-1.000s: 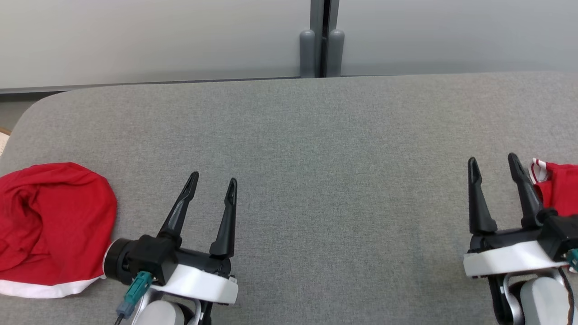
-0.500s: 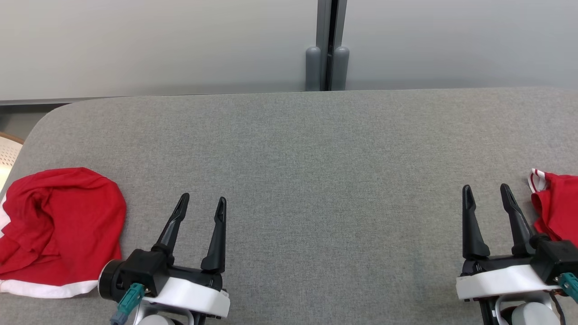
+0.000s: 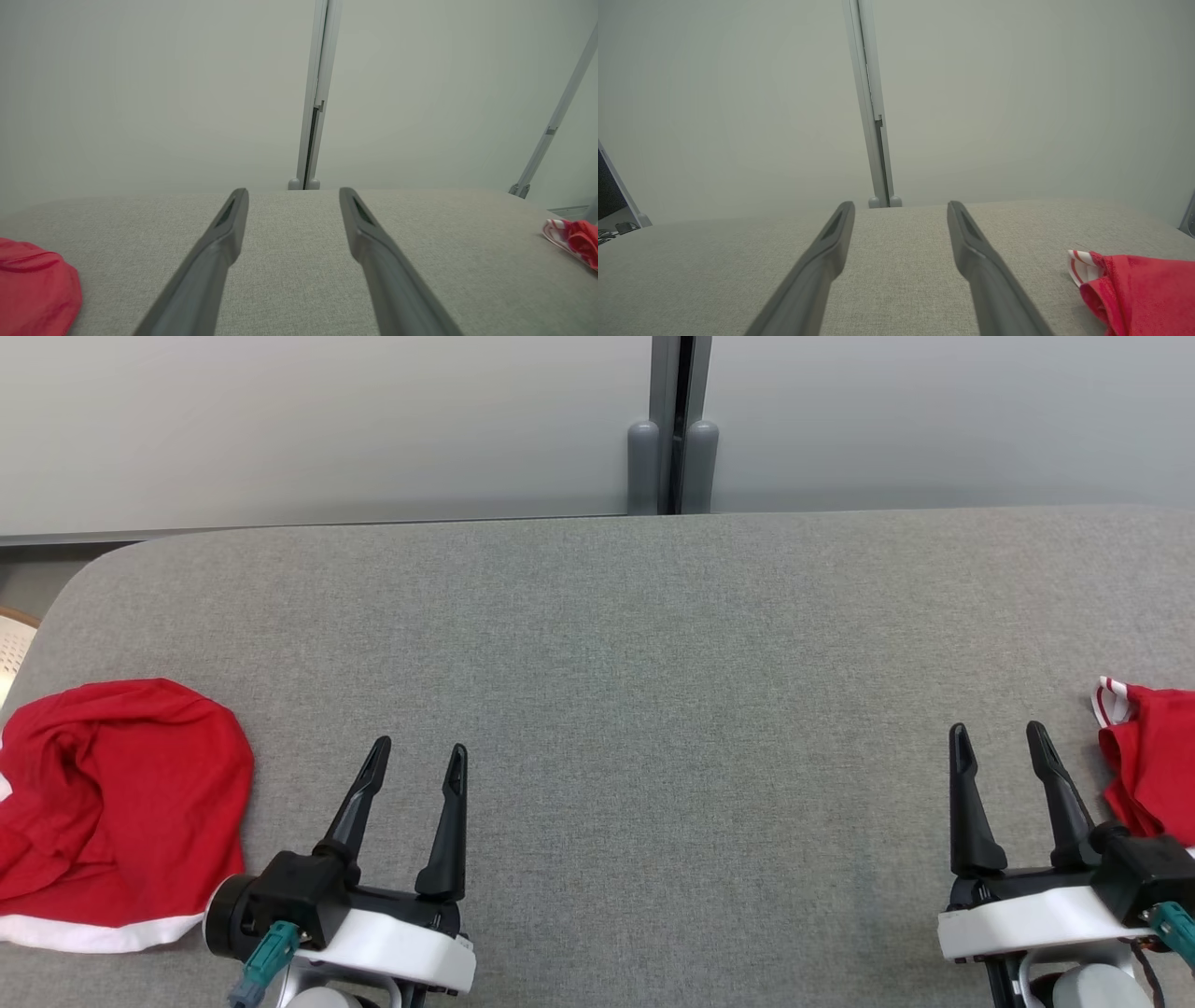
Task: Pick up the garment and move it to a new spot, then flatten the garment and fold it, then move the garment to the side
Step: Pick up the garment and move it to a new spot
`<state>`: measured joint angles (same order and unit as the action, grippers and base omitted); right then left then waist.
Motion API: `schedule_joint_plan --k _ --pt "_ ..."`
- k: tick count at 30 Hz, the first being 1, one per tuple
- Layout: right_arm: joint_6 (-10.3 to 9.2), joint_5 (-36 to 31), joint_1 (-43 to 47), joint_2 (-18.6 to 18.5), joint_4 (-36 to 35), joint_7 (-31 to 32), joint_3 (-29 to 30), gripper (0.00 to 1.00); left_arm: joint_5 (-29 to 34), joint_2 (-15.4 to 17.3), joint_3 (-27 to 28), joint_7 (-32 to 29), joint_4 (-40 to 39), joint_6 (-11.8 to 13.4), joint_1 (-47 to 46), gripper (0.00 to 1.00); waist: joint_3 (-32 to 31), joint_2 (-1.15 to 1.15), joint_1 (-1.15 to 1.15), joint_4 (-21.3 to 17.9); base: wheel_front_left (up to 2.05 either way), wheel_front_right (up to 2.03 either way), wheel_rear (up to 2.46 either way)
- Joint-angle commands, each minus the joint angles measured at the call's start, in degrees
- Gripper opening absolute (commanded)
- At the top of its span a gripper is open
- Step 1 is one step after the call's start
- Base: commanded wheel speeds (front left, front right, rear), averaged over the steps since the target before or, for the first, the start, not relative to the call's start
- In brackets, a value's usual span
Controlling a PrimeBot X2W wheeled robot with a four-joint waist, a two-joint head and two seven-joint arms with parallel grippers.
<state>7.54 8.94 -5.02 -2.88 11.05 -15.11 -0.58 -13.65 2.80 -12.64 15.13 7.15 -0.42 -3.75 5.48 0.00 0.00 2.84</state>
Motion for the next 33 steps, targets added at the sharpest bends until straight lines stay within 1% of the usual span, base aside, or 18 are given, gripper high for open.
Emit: schedule_joint_plan --k 1,10,15,21,33 --pt "-0.11 0.10 -0.58 -0.06 0.15 -0.06 0.10 1.00 -0.20 0.19 0.06 0.00 0.10 0.05 -0.50 1.00 0.04 0.00 0.00 -0.04 0.00 0.00 0.00" --pt "-0.10 0.39 -0.59 -0.06 0.26 -0.05 0.42 1.00 -0.23 0.19 -0.21 0.00 0.73 -0.24 -0.96 1.00 0.26 0.00 0.00 0.30 0.00 0.00 0.00" --pt "-0.10 0.39 -0.57 -0.06 0.71 -0.05 -0.53 1.00 -0.13 0.19 -0.57 -0.01 1.39 -0.40 -1.51 1.00 0.49 0.00 0.00 2.00 0.00 0.00 0.00" --pt "-0.10 -0.05 -0.17 -0.07 1.06 -0.06 -3.07 1.00 -0.19 0.20 -0.44 -0.01 1.49 -0.12 -1.22 1.00 0.16 0.00 0.00 6.13 0.00 0.00 0.00" --pt "-0.10 0.32 0.49 -0.36 1.39 -0.05 -8.49 1.00 0.18 0.20 1.53 0.00 1.21 -0.08 0.76 1.00 -1.62 0.00 0.00 16.42 0.00 0.00 0.00"
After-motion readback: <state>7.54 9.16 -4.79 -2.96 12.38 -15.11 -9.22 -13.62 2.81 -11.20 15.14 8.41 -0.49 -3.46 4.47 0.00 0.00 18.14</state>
